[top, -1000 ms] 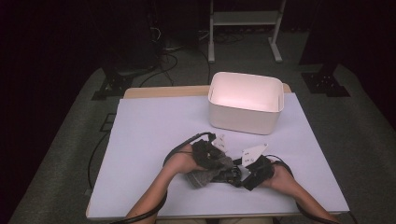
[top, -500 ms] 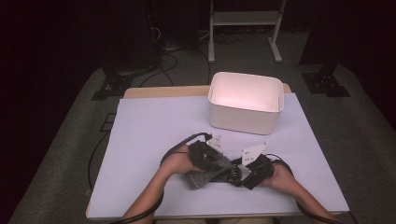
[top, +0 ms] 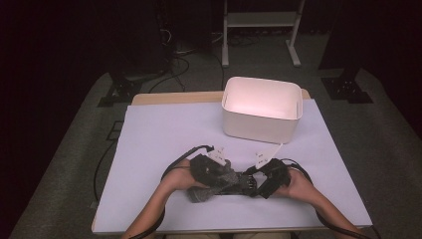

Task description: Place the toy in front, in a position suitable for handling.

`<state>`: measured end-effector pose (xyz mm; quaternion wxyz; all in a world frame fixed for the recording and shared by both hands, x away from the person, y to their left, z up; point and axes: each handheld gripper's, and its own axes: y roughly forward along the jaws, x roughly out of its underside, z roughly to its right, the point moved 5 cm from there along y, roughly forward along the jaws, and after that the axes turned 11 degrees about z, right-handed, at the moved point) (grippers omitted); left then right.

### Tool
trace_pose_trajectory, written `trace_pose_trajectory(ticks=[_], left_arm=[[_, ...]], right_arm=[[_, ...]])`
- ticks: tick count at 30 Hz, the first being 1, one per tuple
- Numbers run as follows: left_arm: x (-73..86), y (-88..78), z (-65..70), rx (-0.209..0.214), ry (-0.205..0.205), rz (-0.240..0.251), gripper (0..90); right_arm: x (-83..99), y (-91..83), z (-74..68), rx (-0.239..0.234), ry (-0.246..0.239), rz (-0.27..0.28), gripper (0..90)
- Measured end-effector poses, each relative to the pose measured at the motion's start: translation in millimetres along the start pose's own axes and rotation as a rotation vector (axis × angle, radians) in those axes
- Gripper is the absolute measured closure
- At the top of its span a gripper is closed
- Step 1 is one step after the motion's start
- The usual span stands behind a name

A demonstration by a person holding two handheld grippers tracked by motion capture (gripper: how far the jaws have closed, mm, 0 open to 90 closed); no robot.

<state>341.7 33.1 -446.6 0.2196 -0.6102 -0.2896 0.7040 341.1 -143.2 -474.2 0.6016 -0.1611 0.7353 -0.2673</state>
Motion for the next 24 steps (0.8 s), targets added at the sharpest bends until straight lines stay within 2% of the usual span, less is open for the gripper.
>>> trace_pose_trajectory(ticks=[11, 14, 16, 20, 21, 24], left_arm=[[-2.0, 1.7, 2.9, 0.013, 0.013, 0.003, 73.1], [-2.4, 0.2, 1.7, 0.015, 0.004, 0.017, 73.2], [-4.5, -2.4, 0.4, 0.009, -0.001, 0.032, 73.2], [-8.9, -8.9, -4.3, -0.009, -0.007, 0.041, 73.2], [-9.9, -10.4, -5.8, -0.013, -0.01, 0.043, 73.2], [-13.3, -14.4, -11.3, -0.039, -0.031, 0.047, 72.8]], right_arm=[[-21.8, 11.5, 9.2, -0.077, 0.077, 0.028, 16.6], [-20.7, 15.7, 12.4, -0.073, 0.088, -0.003, 17.4], [-18.9, 17.3, 14.0, -0.1, 0.124, 0.001, 20.9], [-15.1, 19.2, 13.0, -0.14, 0.159, 0.0, 27.3], [-14.6, 19.2, 12.4, -0.14, 0.163, 0.002, 27.5], [-15.3, 18.1, 9.9, -0.124, 0.132, 0.011, 29.6]])
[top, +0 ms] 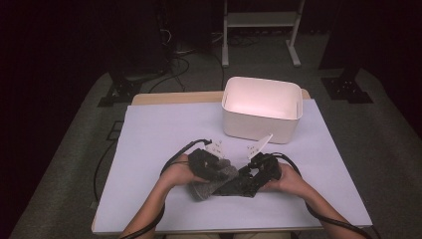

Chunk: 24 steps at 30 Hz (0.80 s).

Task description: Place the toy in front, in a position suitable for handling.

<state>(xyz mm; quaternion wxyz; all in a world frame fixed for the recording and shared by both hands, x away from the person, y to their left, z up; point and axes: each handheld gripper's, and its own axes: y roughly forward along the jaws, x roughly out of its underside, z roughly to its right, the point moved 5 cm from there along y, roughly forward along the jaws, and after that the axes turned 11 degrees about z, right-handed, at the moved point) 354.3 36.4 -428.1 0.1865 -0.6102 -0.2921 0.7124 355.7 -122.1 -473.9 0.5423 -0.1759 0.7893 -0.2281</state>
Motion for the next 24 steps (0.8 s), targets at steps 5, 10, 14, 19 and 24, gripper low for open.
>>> trace_pose_trajectory(ticks=[5, 10, 14, 19, 24], left_arm=[[-2.1, -2.6, -8.9, -0.013, -0.038, 0.007, 70.6], [-0.3, 1.2, -7.8, 0.001, -0.055, -0.018, 68.0], [2.3, 6.0, -3.0, 0.04, -0.073, -0.024, 68.0], [2.2, 4.5, 6.2, 0.098, -0.067, -0.023, 72.2], [0.0, 0.4, 10.8, 0.075, -0.047, 0.005, 72.2]], right_arm=[[-0.8, 0.0, -9.9, 0.049, -0.091, 0.003, 30.0], [1.5, -1.3, -17.0, 0.079, -0.143, 0.037, 30.2], [3.0, -1.7, -21.2, 0.101, -0.175, 0.051, 30.1], [4.8, -2.3, -27.2, 0.116, -0.196, 0.049, 29.9], [5.7, -2.6, -33.9, 0.149, -0.248, 0.055, 29.9]])
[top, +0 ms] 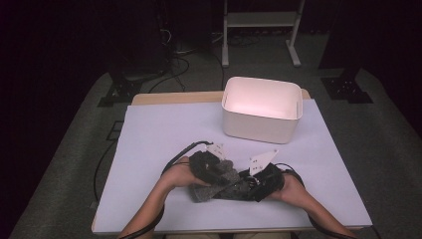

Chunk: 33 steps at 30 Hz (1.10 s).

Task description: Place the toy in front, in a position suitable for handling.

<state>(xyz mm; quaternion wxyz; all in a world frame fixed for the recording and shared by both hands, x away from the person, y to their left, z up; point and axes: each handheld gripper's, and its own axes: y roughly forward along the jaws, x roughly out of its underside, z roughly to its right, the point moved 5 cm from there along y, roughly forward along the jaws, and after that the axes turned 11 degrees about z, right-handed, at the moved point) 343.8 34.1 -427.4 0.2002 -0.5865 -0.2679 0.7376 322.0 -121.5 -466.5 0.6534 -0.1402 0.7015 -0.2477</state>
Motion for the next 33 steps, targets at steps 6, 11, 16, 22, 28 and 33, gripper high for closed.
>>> trace_pose_trajectory(ticks=[6, 11, 16, 22, 28, 33], left_arm=[[-6.5, -6.9, -13.4, -0.059, -0.02, -0.012, 68.8], [-0.7, 2.2, -10.0, 0.018, -0.054, -0.04, 69.1], [1.9, -3.4, -1.0, 0.045, -0.051, 0.004, 71.3], [1.8, -11.7, 18.7, 0.06, 0.012, -0.009, 72.7], [3.0, -13.8, 22.5, 0.056, 0.028, 0.004, 74.3], [3.5, -15.5, 22.2, 0.067, 0.019, 0.022, 75.3]], right_arm=[[-3.3, -7.7, -3.7, 0.014, -0.039, 0.056, 43.3], [-4.0, -8.9, -4.5, 0.016, -0.054, 0.051, 44.4], [-6.3, -12.1, -7.7, -0.014, -0.041, 0.062, 43.9], [-4.1, -14.1, -7.3, -0.058, 0.042, 0.001, 32.3], [2.2, 1.5, -16.8, -0.108, 0.051, -0.049, 48.8], [0.2, 2.2, -15.6, -0.108, 0.041, -0.035, 54.0]])
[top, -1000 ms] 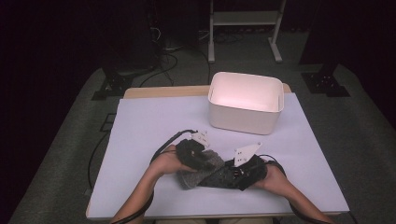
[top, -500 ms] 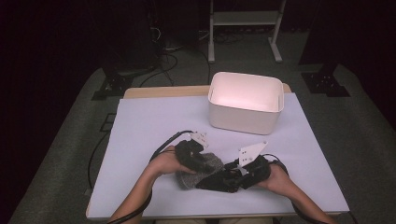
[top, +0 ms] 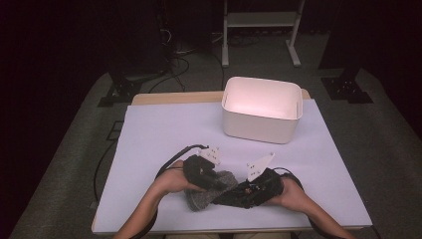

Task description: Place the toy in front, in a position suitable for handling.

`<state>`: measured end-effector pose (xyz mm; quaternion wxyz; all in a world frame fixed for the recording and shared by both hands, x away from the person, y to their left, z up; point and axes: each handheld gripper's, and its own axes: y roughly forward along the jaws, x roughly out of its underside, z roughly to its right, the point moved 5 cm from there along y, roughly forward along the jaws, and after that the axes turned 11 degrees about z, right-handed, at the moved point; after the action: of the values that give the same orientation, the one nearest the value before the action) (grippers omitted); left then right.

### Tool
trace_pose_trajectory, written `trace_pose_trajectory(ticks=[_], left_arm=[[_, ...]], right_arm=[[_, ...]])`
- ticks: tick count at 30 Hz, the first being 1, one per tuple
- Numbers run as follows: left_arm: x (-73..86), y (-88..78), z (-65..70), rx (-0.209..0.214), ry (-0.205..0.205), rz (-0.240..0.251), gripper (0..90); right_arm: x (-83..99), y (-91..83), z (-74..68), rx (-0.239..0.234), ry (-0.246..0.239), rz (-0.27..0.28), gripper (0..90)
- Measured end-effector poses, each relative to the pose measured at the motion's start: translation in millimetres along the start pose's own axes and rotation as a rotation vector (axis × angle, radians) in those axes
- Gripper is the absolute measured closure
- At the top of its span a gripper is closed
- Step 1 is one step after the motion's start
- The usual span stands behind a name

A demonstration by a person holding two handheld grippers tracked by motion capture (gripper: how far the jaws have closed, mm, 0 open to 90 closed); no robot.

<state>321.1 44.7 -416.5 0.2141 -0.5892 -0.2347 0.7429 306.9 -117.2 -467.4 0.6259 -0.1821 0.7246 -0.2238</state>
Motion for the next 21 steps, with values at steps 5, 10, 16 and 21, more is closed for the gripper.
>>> trace_pose_trajectory(ticks=[5, 10, 16, 21], left_arm=[[-4.4, -0.7, -5.8, -0.012, -0.002, 0.004, 75.3], [-14.2, -1.0, -18.1, -0.053, 0.006, -0.008, 75.0], [-22.4, -2.0, -33.7, -0.084, 0.003, -0.03, 74.4], [-17.7, 5.7, -34.8, -0.057, -0.02, -0.038, 74.4]], right_arm=[[-2.6, -1.7, 6.5, 0.023, -0.049, 0.01, 56.2], [-8.7, -3.3, 23.3, 0.059, -0.106, -0.006, 56.3], [-11.3, -8.1, 44.1, 0.103, -0.126, -0.004, 56.2], [-4.7, -7.3, 42.6, 0.11, -0.08, 0.003, 55.0]])
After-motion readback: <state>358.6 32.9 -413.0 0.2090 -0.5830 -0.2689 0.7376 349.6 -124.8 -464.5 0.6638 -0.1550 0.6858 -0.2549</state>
